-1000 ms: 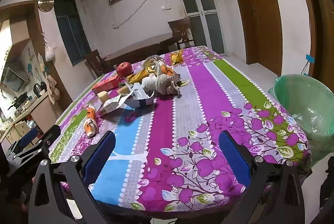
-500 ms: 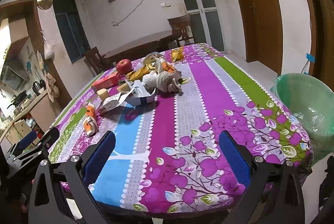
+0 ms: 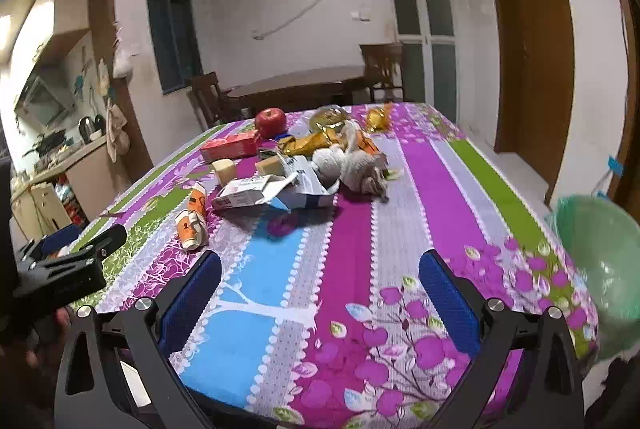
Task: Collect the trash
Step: 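Grasp the white tablet box with the right gripper while the left approaches the orange cup, then grasp the orange-white paper cup with the left gripper and lift it, then carry both items over the green bin and open both grippers to drop them, then move both tools back to the table toward the remaining items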
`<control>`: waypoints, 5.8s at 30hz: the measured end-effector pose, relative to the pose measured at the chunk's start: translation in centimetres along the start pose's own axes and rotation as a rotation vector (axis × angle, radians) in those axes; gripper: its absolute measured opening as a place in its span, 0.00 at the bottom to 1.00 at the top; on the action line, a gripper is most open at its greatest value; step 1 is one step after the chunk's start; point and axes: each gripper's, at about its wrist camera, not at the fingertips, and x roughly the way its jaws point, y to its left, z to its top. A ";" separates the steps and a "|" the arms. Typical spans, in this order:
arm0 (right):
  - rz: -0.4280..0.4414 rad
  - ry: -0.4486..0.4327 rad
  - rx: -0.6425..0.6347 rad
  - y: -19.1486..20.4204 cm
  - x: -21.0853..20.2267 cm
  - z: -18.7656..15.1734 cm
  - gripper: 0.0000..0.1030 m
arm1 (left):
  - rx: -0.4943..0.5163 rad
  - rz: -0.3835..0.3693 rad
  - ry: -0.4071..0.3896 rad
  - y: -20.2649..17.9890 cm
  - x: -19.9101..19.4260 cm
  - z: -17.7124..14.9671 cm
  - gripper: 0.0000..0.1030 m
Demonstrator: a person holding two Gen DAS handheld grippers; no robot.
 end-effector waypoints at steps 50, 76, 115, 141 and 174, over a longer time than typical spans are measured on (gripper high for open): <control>0.351 0.143 -0.332 0.7 9.1 11.5 0.45 | -0.094 -0.397 0.240 -2.3 10.1 4.3 0.78; 0.391 0.186 -0.022 -3.7 8.7 4.5 0.45 | -0.105 -0.214 0.234 -3.6 10.4 4.0 0.11; -0.398 0.061 0.309 -32.4 -8.6 9.4 0.45 | 0.585 -0.762 -0.006 -42.4 3.3 12.3 0.11; -0.513 0.364 0.536 -42.1 -4.0 0.1 0.64 | 0.897 -0.978 0.401 -52.6 9.3 4.4 0.42; -0.515 -0.115 0.193 -25.3 -3.4 3.5 0.70 | 0.392 -0.560 -0.008 -29.1 6.6 9.1 0.66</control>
